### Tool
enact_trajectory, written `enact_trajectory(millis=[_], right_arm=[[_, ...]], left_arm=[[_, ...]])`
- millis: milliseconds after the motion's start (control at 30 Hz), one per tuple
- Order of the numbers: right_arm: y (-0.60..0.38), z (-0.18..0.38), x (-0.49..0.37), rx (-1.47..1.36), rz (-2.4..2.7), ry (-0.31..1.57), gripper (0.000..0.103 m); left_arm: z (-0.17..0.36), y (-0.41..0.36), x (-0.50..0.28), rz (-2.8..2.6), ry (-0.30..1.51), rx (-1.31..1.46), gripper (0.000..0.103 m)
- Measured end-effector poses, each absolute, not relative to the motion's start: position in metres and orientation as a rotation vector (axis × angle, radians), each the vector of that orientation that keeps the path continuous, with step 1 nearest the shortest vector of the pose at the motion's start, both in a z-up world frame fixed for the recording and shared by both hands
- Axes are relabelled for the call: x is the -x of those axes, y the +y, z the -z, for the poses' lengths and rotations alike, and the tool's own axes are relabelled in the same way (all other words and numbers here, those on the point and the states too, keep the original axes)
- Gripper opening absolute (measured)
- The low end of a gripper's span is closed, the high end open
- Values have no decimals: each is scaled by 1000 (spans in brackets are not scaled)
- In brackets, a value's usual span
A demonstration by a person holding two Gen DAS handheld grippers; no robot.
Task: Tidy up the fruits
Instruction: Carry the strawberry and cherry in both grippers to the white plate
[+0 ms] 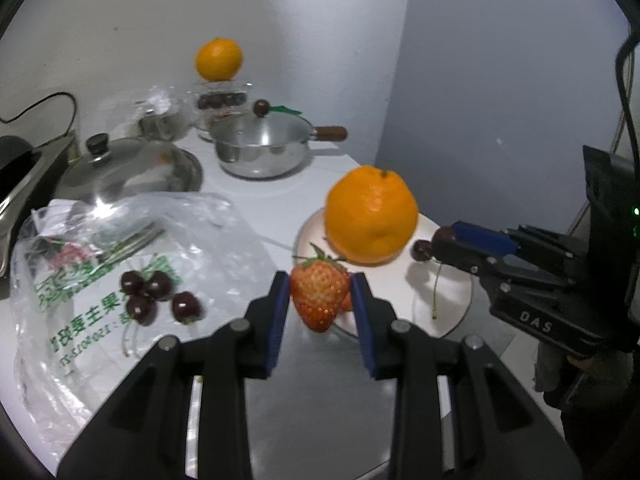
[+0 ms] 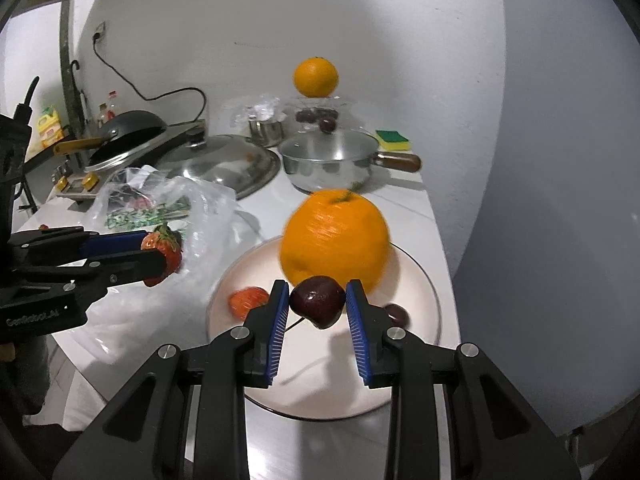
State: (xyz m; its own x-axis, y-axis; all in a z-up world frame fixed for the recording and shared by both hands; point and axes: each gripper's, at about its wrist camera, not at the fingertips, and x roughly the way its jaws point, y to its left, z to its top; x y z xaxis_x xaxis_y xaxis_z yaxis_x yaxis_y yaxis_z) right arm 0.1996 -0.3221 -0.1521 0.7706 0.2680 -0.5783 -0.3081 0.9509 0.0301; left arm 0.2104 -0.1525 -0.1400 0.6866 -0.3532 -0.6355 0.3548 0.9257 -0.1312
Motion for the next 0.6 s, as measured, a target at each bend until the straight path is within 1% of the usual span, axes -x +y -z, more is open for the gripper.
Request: enact_trajectory(millis=[600], right_arm=[[-354, 182, -206, 29, -298, 673, 32]], left_arm=[[161, -206, -219, 468, 782, -50, 32]])
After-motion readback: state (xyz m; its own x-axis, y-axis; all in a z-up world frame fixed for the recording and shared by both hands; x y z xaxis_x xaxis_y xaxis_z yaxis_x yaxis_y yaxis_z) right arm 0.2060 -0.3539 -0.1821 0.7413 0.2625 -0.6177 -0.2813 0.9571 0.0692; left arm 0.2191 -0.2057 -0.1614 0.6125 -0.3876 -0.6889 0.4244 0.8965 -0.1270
